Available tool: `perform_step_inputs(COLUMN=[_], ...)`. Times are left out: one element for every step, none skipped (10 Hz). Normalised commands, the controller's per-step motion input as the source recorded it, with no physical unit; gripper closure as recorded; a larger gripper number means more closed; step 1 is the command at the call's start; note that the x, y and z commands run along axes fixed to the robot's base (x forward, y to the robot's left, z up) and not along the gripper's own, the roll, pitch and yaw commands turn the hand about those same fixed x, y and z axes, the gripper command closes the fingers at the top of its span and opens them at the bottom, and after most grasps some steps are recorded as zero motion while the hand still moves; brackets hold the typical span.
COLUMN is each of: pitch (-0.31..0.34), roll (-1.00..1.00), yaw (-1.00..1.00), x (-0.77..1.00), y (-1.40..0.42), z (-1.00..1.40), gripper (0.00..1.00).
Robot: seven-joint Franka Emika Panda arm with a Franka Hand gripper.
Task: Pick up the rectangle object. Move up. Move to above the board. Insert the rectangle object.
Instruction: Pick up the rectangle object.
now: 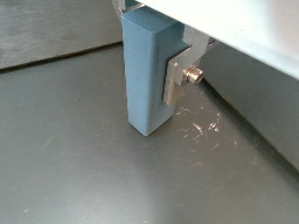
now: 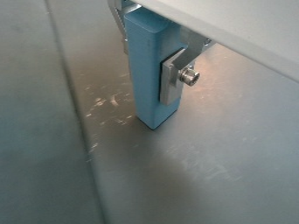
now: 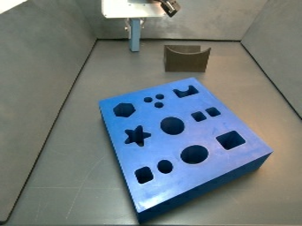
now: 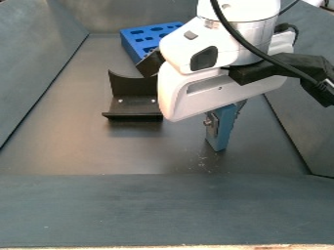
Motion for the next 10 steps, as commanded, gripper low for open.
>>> perform_step_inputs(pitch=[0.0, 0.0, 0.0, 0.0, 0.0, 0.0, 0.0, 0.0, 0.0, 0.0], roll=[0.0, 0.0, 0.0, 0.0, 0.0, 0.0, 0.0, 0.0, 0.0, 0.0], yaw=[0.0, 0.0, 0.0, 0.0, 0.0, 0.0, 0.0, 0.0, 0.0, 0.0], x=[0.0, 0.0, 0.0, 0.0, 0.0, 0.0, 0.0, 0.0, 0.0, 0.0], y=[0.0, 0.0, 0.0, 0.0, 0.0, 0.0, 0.0, 0.0, 0.0, 0.0], z=[0.0, 0.0, 0.0, 0.0, 0.0, 0.0, 0.0, 0.0, 0.0, 0.0], gripper=[1.0, 1.0, 1.0, 1.0, 1.0, 1.0, 1.0, 1.0, 1.0, 1.0])
